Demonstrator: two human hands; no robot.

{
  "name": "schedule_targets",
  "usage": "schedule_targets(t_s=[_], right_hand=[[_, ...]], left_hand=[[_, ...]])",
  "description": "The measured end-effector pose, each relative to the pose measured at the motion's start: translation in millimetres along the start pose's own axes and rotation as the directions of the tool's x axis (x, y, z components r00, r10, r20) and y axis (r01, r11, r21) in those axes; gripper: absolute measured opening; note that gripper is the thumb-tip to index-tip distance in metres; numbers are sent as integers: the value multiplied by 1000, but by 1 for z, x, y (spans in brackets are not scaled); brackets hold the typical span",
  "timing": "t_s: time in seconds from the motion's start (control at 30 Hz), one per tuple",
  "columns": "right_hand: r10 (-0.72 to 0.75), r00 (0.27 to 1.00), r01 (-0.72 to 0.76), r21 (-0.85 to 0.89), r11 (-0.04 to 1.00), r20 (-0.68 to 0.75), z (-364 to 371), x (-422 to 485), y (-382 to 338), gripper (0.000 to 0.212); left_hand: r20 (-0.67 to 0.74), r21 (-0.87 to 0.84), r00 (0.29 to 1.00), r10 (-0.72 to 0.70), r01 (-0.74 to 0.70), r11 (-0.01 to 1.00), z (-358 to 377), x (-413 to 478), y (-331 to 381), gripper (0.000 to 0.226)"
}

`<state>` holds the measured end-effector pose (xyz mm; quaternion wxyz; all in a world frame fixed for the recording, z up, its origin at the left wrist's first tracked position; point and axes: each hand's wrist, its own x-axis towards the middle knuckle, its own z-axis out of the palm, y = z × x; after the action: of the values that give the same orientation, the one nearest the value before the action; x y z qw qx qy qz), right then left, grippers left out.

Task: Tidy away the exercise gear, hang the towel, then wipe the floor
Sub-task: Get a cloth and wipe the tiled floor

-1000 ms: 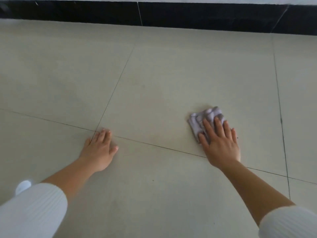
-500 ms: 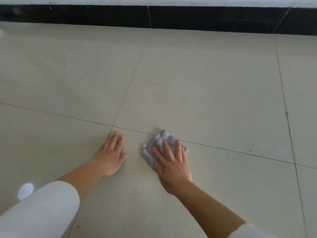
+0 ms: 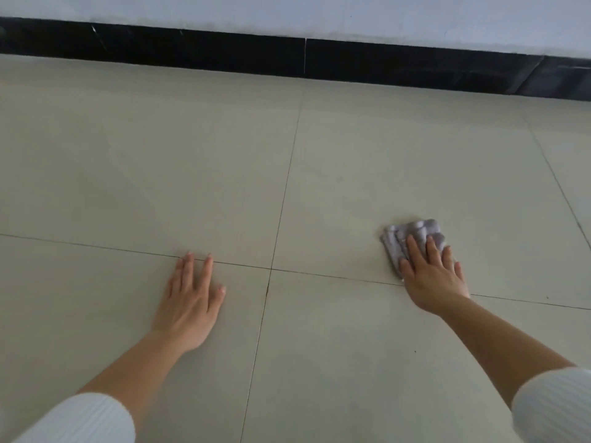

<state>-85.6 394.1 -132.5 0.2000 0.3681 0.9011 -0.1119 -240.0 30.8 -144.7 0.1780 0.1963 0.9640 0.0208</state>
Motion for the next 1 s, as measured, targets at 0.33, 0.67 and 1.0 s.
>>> schedule_targets(t_s=[0.33,0.67,1.0], right_hand=[[-377,919,389,-111,914,120,40,-57,-200,54],[-386,920,392,-165,905,67,69,-115,-191,55],[550,835,-531,261,806,2,57,-113,-45,65]], left_hand=[[-165,-81,980,111,-126,989,10,32,-55,67],[-158,-101,981,115,-132,986,3,32,-53,64],[-301,-91,939,165,-200,976,19,32,-57,65]])
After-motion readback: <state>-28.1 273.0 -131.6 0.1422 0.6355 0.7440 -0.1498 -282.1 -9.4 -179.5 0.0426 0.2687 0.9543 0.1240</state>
